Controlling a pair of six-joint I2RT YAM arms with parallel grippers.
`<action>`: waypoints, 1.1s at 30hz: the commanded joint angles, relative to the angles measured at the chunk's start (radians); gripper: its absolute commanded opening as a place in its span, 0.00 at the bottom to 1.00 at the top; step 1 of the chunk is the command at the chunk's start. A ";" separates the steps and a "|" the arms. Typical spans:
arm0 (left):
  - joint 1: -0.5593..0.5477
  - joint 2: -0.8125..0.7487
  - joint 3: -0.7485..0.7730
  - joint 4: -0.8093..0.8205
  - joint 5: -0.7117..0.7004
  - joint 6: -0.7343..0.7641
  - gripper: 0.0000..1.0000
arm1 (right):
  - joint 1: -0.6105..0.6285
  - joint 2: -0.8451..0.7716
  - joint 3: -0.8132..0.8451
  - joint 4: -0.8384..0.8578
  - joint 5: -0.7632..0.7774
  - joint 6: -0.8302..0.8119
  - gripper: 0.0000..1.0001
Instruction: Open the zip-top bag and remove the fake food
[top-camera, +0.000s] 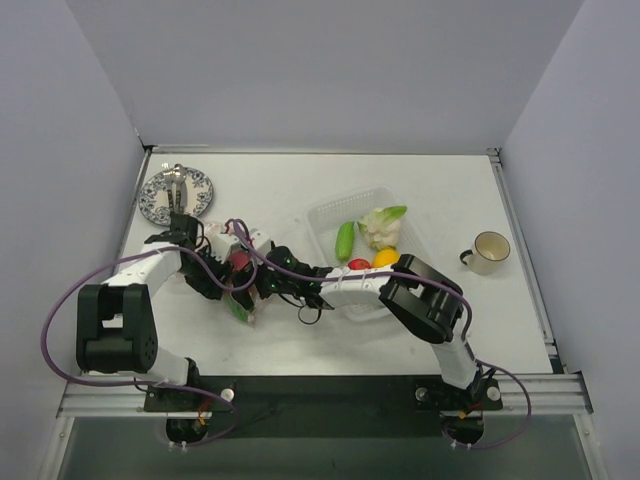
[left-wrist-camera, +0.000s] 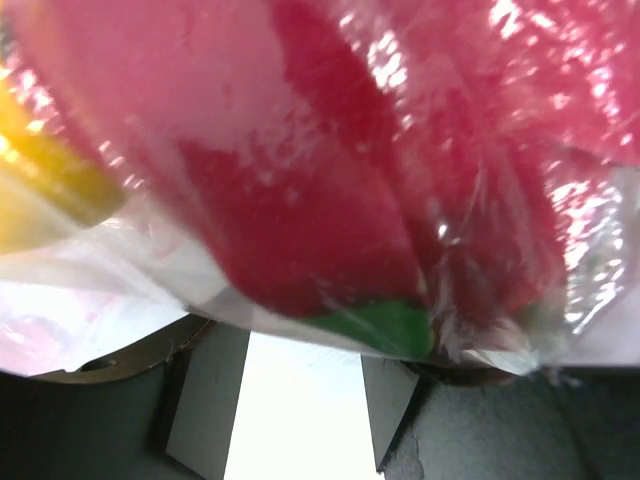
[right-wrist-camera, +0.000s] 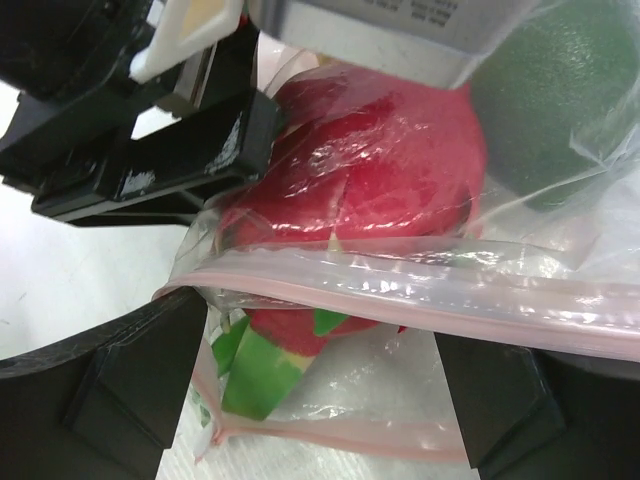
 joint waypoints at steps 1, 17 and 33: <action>-0.068 -0.009 -0.014 -0.036 0.076 0.007 0.56 | 0.066 0.018 0.048 0.200 -0.099 -0.003 1.00; -0.080 -0.061 -0.055 -0.121 0.089 0.062 0.48 | 0.072 0.064 0.020 0.016 -0.016 0.019 0.80; -0.082 -0.092 -0.031 -0.138 0.069 0.056 0.43 | 0.102 0.029 -0.030 -0.091 -0.054 0.083 1.00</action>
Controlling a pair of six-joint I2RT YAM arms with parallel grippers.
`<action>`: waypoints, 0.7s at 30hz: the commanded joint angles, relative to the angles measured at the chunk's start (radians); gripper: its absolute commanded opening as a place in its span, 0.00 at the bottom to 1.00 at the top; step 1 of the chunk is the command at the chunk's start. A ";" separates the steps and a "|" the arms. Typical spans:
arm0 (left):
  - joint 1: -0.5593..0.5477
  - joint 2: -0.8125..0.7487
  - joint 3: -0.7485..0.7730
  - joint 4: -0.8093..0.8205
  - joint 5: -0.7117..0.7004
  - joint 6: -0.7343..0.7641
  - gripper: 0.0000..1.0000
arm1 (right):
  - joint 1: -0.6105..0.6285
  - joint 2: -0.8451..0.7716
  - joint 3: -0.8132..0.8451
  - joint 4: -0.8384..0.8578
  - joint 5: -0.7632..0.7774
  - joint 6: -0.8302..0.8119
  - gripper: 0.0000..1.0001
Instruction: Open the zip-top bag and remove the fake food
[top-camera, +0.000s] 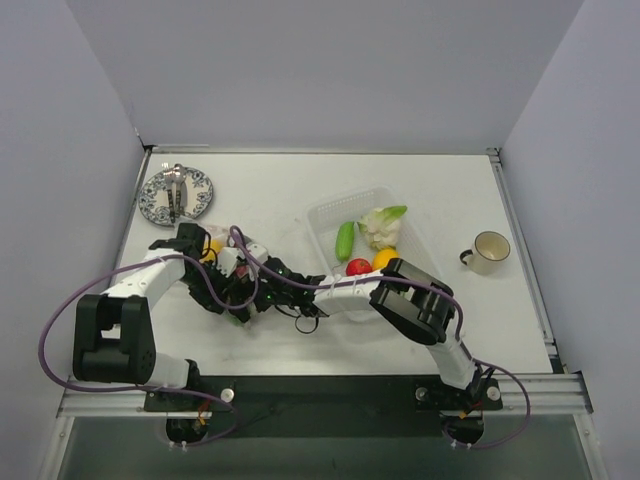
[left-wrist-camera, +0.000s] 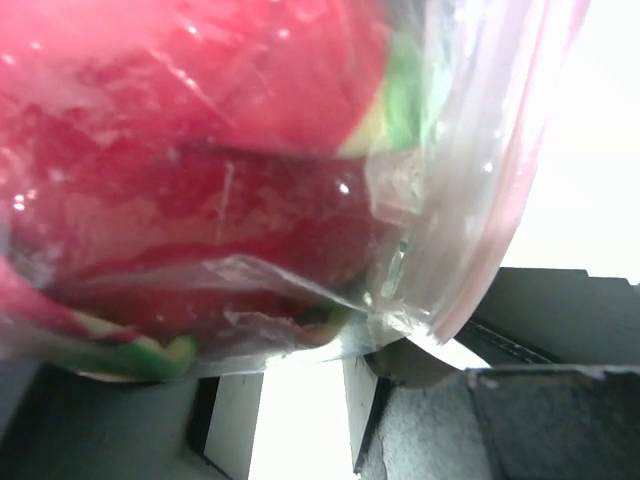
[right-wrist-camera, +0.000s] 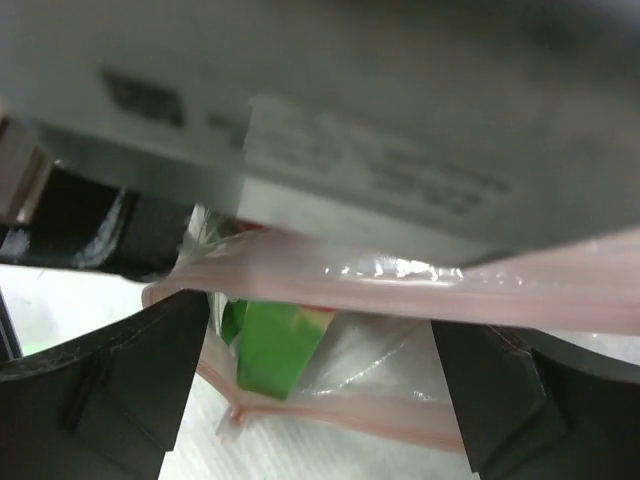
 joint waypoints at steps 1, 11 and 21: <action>-0.025 -0.028 0.012 -0.002 0.056 0.027 0.43 | 0.063 -0.039 -0.048 -0.053 -0.043 -0.025 0.99; -0.026 -0.046 0.006 -0.010 0.049 0.024 0.42 | 0.064 -0.018 0.003 -0.083 -0.021 -0.013 0.17; -0.025 -0.057 -0.025 0.004 0.009 0.048 0.41 | 0.066 -0.160 -0.069 -0.159 0.070 -0.068 0.00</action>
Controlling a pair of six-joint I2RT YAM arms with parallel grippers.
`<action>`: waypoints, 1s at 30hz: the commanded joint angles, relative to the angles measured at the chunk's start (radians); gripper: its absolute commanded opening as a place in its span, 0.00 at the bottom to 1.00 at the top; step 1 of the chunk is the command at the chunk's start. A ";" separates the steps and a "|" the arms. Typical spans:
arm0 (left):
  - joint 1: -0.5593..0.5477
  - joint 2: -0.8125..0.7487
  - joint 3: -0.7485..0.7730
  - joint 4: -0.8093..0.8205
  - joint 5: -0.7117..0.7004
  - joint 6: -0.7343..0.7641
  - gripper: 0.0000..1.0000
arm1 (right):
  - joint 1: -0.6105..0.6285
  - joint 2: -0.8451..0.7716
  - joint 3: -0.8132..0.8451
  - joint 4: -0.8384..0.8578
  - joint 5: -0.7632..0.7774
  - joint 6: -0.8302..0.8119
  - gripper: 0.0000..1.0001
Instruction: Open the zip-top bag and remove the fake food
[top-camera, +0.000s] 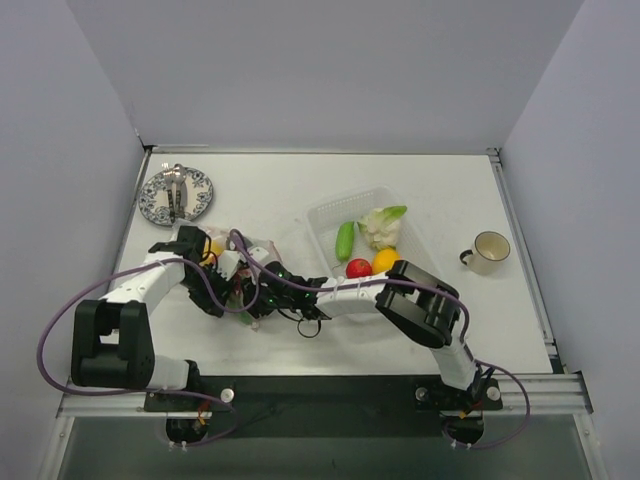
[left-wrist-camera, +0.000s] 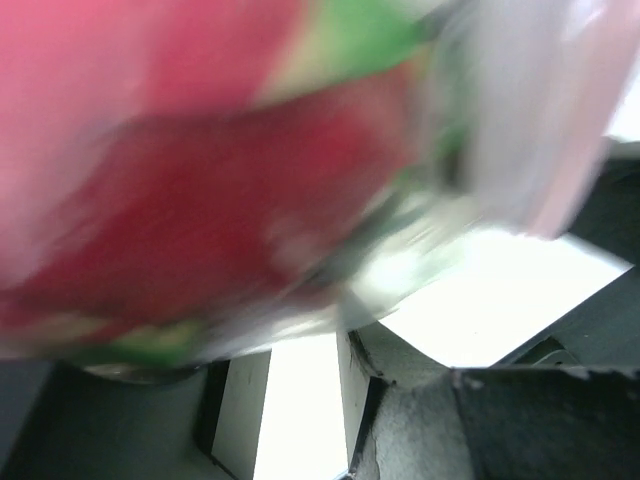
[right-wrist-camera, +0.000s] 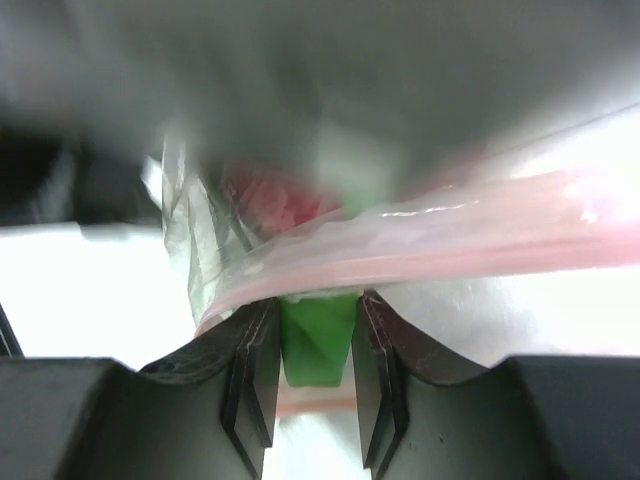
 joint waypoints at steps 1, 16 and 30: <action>-0.014 -0.030 -0.010 0.034 0.010 0.050 0.41 | 0.045 -0.149 -0.057 -0.122 0.061 -0.095 0.00; 0.019 -0.050 0.133 -0.123 0.131 0.040 0.38 | 0.045 -0.312 -0.142 -0.308 0.181 -0.113 0.00; 0.105 -0.108 0.079 0.135 -0.003 -0.024 0.38 | 0.054 -0.264 -0.083 -0.334 0.122 -0.070 0.00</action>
